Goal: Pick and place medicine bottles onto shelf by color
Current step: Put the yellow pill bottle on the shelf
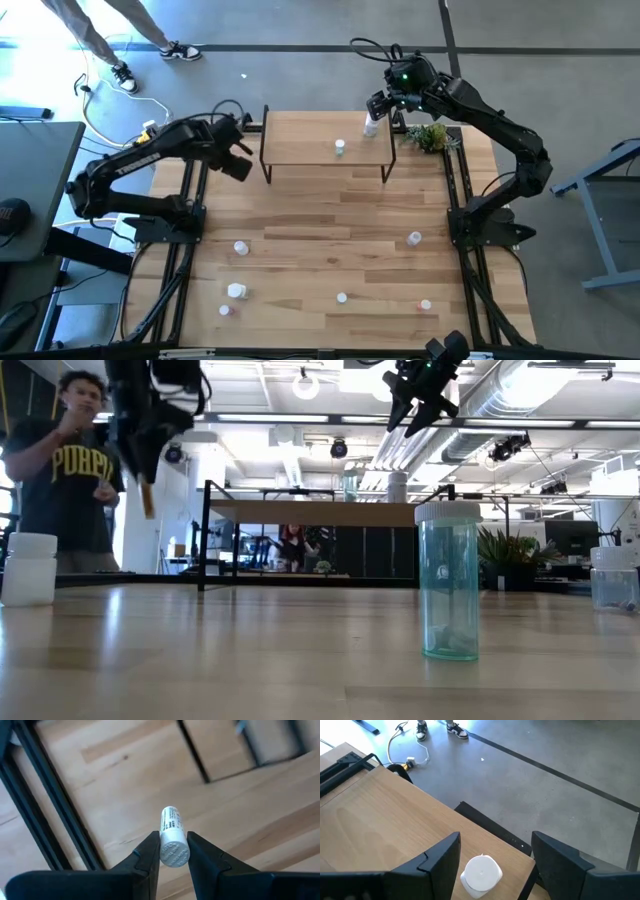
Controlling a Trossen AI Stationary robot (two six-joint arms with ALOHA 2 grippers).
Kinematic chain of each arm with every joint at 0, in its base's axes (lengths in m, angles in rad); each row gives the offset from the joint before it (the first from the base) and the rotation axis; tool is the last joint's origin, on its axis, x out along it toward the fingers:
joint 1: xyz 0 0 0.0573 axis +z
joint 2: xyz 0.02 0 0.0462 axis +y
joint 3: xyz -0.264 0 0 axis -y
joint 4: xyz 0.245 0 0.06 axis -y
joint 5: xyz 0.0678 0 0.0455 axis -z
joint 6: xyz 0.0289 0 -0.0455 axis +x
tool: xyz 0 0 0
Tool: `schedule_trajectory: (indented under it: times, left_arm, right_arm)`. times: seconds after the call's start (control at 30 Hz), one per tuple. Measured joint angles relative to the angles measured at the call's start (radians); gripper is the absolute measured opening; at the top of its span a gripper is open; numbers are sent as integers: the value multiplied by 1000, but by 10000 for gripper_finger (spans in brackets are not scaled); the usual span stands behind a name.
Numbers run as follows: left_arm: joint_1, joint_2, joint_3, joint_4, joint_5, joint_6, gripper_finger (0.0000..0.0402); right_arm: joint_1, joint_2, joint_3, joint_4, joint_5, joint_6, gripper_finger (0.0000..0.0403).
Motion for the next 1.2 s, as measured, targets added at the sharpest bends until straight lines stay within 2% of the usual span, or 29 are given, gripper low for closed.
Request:
schedule_trajectory:
  times: [0.37,0.63,0.9,1.2]
  left_arm:
    - [0,17,266,-12,27,-3,74]
    - [0,94,450,-12,29,88,74]
    - [0,232,620,-35,34,176,74]
    - [0,440,746,-140,77,315,74]
  right_arm:
    - [0,0,0,0,0,0,236]
    - [0,0,0,0,0,-8,236]
    - [0,0,0,0,0,-8,236]
    - [0,0,0,0,0,-9,236]
